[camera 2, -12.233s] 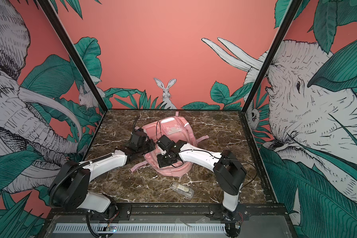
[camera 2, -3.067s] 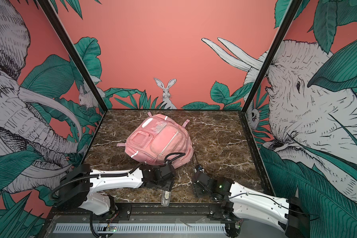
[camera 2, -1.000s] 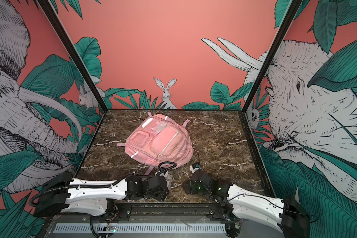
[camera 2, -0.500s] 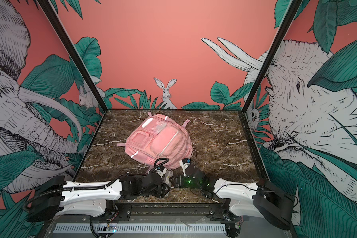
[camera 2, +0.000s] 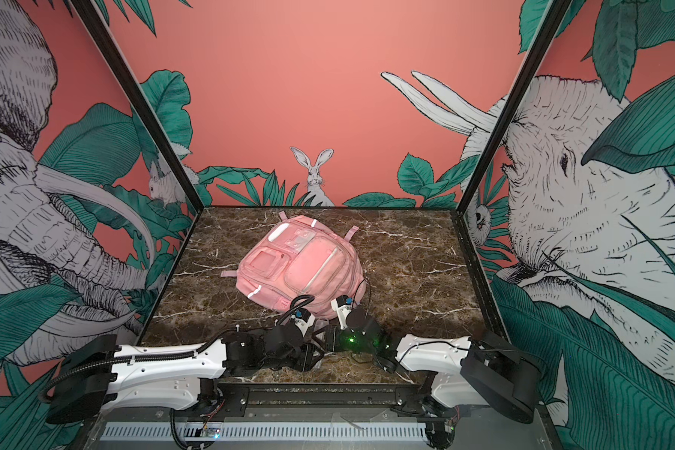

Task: Pack the student bag
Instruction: 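Pass the pencil case from the left gripper into the right gripper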

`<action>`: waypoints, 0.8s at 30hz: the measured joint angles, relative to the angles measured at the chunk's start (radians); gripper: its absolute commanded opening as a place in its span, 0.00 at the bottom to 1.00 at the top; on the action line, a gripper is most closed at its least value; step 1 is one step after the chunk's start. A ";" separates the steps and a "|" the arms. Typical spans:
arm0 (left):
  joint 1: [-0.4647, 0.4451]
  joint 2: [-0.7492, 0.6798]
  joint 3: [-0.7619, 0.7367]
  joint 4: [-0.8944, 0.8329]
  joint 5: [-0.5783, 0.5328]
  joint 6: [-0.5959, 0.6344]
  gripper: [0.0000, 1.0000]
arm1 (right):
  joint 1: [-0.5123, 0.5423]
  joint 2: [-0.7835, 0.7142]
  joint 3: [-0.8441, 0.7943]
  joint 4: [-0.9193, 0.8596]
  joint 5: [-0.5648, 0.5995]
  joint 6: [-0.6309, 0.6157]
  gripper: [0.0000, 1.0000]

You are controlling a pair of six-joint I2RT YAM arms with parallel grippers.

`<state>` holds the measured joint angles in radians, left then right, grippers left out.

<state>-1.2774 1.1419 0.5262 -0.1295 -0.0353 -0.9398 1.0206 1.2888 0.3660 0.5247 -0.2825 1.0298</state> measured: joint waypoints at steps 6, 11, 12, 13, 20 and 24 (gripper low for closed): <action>0.013 -0.004 0.000 0.000 0.001 0.001 0.45 | -0.005 0.042 -0.001 0.050 -0.025 0.024 0.27; 0.032 -0.007 0.002 -0.001 0.009 0.011 0.47 | -0.017 0.045 0.002 0.068 -0.048 0.038 0.19; 0.037 -0.007 0.004 -0.002 0.013 0.014 0.48 | -0.022 0.045 0.002 0.069 -0.053 0.039 0.17; 0.044 -0.007 0.008 -0.007 0.020 0.019 0.51 | -0.027 0.045 0.004 0.070 -0.060 0.040 0.16; 0.095 0.006 0.106 -0.109 0.032 0.082 0.69 | -0.095 0.043 0.019 0.042 -0.101 0.036 0.12; 0.139 0.006 0.190 -0.196 0.038 0.139 0.69 | -0.171 0.025 0.041 -0.019 -0.126 0.024 0.10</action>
<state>-1.1385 1.1477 0.7158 -0.3252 0.0025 -0.8005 0.8497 1.3140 0.4072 0.5053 -0.4080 1.0542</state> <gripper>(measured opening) 0.690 0.190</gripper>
